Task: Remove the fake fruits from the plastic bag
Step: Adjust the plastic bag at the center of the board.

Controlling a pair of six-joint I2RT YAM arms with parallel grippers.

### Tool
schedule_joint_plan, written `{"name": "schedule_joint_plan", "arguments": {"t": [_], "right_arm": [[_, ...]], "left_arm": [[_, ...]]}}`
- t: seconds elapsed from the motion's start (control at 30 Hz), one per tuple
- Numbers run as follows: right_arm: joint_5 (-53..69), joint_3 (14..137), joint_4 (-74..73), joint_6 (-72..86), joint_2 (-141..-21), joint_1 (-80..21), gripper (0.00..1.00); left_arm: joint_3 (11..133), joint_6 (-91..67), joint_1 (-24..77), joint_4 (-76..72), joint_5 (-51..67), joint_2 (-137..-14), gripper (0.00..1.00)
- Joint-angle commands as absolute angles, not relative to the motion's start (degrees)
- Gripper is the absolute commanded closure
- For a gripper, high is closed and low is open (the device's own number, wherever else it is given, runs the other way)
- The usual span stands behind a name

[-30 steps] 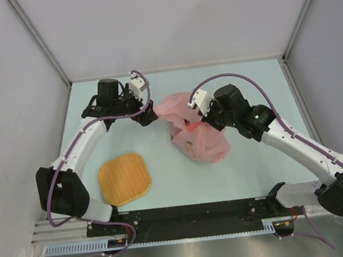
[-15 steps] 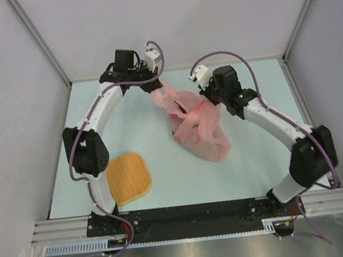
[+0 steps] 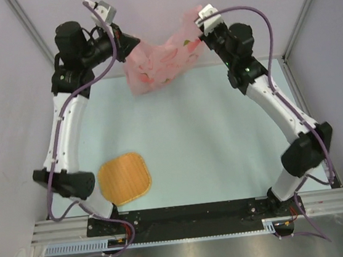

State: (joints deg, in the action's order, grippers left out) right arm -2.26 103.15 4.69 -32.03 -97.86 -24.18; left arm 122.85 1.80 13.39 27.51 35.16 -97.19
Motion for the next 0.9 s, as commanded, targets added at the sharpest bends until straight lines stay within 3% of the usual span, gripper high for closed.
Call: {"name": "schedule_joint_plan", "arguments": {"t": [0.0,0.17,0.27,0.3,0.33,0.43,0.47,0.53,0.6,0.63,0.67,0.73,0.87], "right_arm": [[-0.5,81.7,5.6,-33.7,-87.7,-26.1,1.00],[3.7,66.7,-3.2,-26.0,-85.9,-26.1,0.98],[4.7,63.6,-2.8,-23.5,-87.4,-26.5,0.91],[4.9,63.4,-3.2,-23.0,-87.9,-27.0,0.83],[5.4,63.4,-3.5,-22.3,-88.1,-27.1,0.62],[4.0,63.5,-3.9,-22.8,-85.5,-28.9,0.32],[3.4,63.6,-3.9,-23.8,-83.0,-29.8,0.29],[2.9,64.2,-4.8,-25.3,-79.8,-32.8,0.20],[1.7,64.9,-6.8,-26.0,-75.3,-37.2,0.17],[1.1,65.0,-7.6,-26.3,-74.0,-38.8,0.16],[1.1,65.0,-9.5,-26.0,-71.7,-40.1,0.16],[1.1,65.0,-11.3,-23.2,-70.1,-43.0,0.17],[4.2,65.0,-13.1,-16.9,-70.1,-43.3,0.19]], "left_arm": [[100.5,-1.0,13.7,27.9,36.2,-84.2,1.00],[73.9,-2.9,13.7,27.3,35.1,-76.0,1.00],[67.3,-4.9,14.1,25.5,33.8,-75.5,0.99],[66.7,-6.1,14.3,25.4,33.3,-75.7,0.98],[66.4,-6.3,14.5,25.5,33.4,-76.2,0.96],[67.1,-6.2,14.7,26.5,33.8,-75.6,0.90],[67.6,-6.2,14.8,27.2,33.1,-74.6,0.89],[69.0,-5.7,14.7,28.3,32.3,-73.0,0.78],[70.6,-5.7,14.7,29.3,31.9,-72.2,0.45],[72.6,-5.8,14.7,30.6,31.1,-71.5,0.23],[73.6,-5.6,14.5,31.1,30.9,-71.2,0.12],[76.8,-5.3,13.3,33.0,29.5,-70.5,0.00],[79.6,-7.6,4.1,37.6,21.2,-70.3,0.00]]}}
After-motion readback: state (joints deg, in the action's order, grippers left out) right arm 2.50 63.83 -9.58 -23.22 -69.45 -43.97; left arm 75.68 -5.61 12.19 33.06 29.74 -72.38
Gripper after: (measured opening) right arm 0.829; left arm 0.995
